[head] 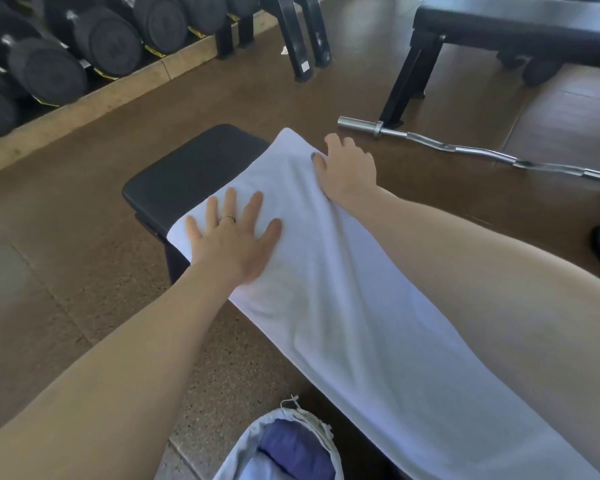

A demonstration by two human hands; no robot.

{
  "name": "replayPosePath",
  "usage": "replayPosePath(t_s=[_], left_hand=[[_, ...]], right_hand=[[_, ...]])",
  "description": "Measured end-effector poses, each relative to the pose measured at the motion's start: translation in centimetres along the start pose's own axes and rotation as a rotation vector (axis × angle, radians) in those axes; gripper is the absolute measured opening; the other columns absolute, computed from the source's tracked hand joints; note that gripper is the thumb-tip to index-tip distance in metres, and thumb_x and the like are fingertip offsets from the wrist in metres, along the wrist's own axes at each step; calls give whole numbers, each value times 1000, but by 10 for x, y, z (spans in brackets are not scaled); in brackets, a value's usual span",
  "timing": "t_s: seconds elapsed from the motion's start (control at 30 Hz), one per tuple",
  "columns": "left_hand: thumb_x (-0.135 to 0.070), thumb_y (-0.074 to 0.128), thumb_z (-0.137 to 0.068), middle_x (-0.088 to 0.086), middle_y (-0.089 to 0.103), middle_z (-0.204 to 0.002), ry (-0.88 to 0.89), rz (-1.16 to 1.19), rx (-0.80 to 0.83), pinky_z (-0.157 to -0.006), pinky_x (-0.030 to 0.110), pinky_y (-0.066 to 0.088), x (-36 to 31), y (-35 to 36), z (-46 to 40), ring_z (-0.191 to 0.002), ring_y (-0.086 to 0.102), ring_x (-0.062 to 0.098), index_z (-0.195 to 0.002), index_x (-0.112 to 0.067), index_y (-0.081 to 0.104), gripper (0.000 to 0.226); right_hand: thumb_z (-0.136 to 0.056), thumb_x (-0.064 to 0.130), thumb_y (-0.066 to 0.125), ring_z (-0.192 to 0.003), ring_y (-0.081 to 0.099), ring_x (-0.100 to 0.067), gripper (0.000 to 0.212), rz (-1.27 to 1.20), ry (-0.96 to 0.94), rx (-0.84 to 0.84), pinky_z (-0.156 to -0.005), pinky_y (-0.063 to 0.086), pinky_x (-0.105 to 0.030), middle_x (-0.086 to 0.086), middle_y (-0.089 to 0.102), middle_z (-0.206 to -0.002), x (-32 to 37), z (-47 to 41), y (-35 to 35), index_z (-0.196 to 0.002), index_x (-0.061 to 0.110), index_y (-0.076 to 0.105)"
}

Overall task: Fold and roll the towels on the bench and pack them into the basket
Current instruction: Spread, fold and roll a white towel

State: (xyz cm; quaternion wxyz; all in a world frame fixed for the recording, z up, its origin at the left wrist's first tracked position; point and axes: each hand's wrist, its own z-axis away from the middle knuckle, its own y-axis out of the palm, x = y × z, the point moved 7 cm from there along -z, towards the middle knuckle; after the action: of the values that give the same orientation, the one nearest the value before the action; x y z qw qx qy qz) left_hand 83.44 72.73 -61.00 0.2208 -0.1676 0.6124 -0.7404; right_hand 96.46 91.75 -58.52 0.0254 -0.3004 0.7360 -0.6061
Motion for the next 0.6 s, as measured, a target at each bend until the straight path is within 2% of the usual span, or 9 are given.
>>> replayPosePath(t_s=[0.1, 0.2, 0.27, 0.33, 0.43, 0.5, 0.57, 0.6], left_hand=[[-74, 4, -92, -5, -14, -168, -65, 50, -17, -120, 60, -6, 4, 1, 9, -154, -16, 25, -155, -48, -9, 69], [-74, 7, -92, -4, -12, -168, -191, 98, -38, -119, 62, 0, 18, 4, 21, -154, -15, 26, -156, -44, -2, 70], [-75, 15, -92, -2, -10, -168, -302, 172, -38, -119, 62, 2, 32, 3, 31, -154, -11, 26, -157, -40, 1, 75], [-71, 31, -92, 4, -1, -167, -433, 323, -53, -119, 59, 10, 46, 1, 43, -153, 3, 30, -157, -32, 7, 79], [-51, 59, -89, 16, 33, -147, -618, 775, -96, -107, 53, 40, 65, 4, 63, -132, 40, 39, -151, -14, 18, 83], [-34, 69, -87, 11, 52, -128, -674, 1137, -102, -89, 45, 55, 67, 9, 77, -107, 58, 31, -141, -6, 36, 69], [-16, 68, -91, 8, 59, -116, -644, 1340, -101, -77, 37, 59, 64, 12, 84, -91, 63, 25, -109, -4, 54, 25], [-10, 65, -93, 9, 60, -112, -636, 1372, -107, -74, 34, 58, 62, 11, 88, -88, 63, 24, -94, -6, 55, 11]], right_hand=[[-104, 37, 35, -105, 55, -34, 41, 161, -74, -78, -86, 37, -42, -12, 59, -117, -12, 22, -18, -135, 14, 49], [-100, 37, 34, -97, 57, -33, 48, 193, -178, -129, -86, 41, -43, -10, 62, -110, -24, 60, -32, -138, 16, 53], [-99, 39, 31, -101, 57, -33, 52, 205, -240, -111, -91, 42, -44, -10, 62, -118, -27, 90, -43, -142, 17, 52], [-101, 41, 26, -114, 54, -34, 55, 192, -267, -38, -98, 39, -45, -13, 56, -134, -28, 118, -53, -146, 19, 48], [-105, 47, 22, -140, 33, -31, 54, 142, -186, 158, -114, 27, -44, -11, 33, -157, -33, 156, -65, -156, 30, 29], [-105, 52, 17, -151, 13, -29, 56, 127, -136, 285, -121, 15, -45, -9, 14, -166, -36, 174, -69, -159, 37, 14], [-105, 54, 14, -153, 4, -28, 57, 121, -129, 348, -122, 9, -46, -7, 6, -167, -35, 190, -72, -159, 39, 8], [-104, 55, 14, -153, 4, -28, 57, 112, -134, 351, -122, 9, -46, -7, 5, -167, -34, 196, -73, -159, 40, 8]])
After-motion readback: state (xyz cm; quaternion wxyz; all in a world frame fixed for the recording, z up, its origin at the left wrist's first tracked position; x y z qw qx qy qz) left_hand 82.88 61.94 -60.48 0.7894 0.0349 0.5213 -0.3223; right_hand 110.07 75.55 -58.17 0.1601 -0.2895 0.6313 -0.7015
